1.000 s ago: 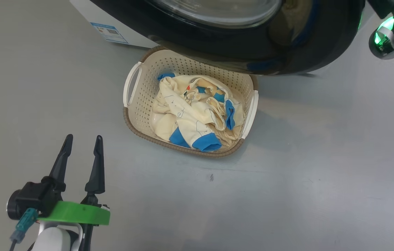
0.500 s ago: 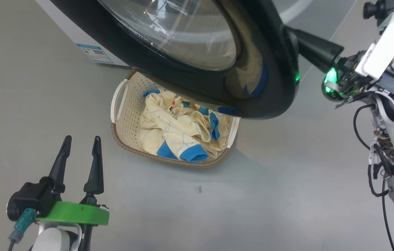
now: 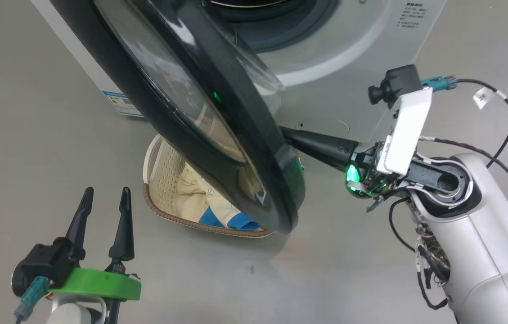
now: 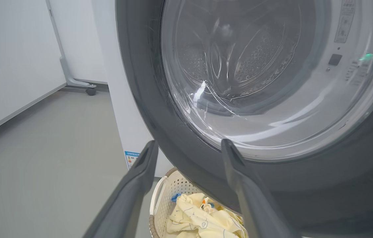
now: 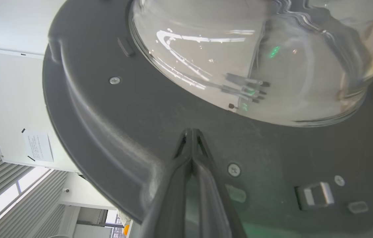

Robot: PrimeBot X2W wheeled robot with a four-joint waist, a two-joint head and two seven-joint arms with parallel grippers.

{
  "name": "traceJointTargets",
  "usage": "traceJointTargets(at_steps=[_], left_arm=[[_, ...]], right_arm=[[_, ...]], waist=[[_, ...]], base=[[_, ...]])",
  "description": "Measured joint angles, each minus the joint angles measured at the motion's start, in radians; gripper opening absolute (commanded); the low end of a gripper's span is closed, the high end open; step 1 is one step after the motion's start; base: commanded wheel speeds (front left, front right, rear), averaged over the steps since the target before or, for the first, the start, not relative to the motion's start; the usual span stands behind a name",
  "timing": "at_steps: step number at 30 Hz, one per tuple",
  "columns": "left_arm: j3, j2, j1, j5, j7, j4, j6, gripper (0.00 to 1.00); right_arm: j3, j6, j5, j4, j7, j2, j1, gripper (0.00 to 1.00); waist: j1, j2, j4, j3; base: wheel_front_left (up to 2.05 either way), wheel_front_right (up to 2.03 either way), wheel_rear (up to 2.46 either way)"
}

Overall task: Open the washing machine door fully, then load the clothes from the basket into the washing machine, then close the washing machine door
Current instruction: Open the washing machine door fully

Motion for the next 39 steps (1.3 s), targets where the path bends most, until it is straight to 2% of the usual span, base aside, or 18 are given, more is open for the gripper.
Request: traceJointTargets(at_steps=[16, 20, 28, 39], left_arm=[[-0.023, 0.001, 0.046, -0.027, 0.0, 0.01, 0.012, 1.0], [-0.02, 0.001, 0.048, -0.035, 0.0, 0.003, 0.029, 1.0], [-0.032, 0.002, 0.05, -0.051, 0.0, -0.001, 0.034, 1.0], [-0.033, 0.002, 0.051, -0.059, 0.0, -0.003, 0.045, 1.0]], right_arm=[[0.085, 0.0, -0.011, -0.018, -0.025, 0.055, 0.137, 0.0], [0.107, 0.0, -0.021, -0.021, -0.048, 0.057, 0.148, 0.0], [0.136, 0.0, -0.047, -0.015, -0.111, 0.058, 0.153, 0.0], [0.222, 0.0, -0.025, -0.01, -0.172, 0.058, 0.158, 0.0]], waist=[[-0.0001, 0.0, 0.042, -0.095], [-0.0001, 0.0, 0.058, -0.104], [-0.0001, 0.0, 0.074, -0.106], [0.0, 0.0, 0.093, -0.126]], base=[[0.0, 0.0, 0.0], [0.0, 0.0, 0.0], [0.0, 0.0, 0.0], [0.0, 0.0, 0.0]])
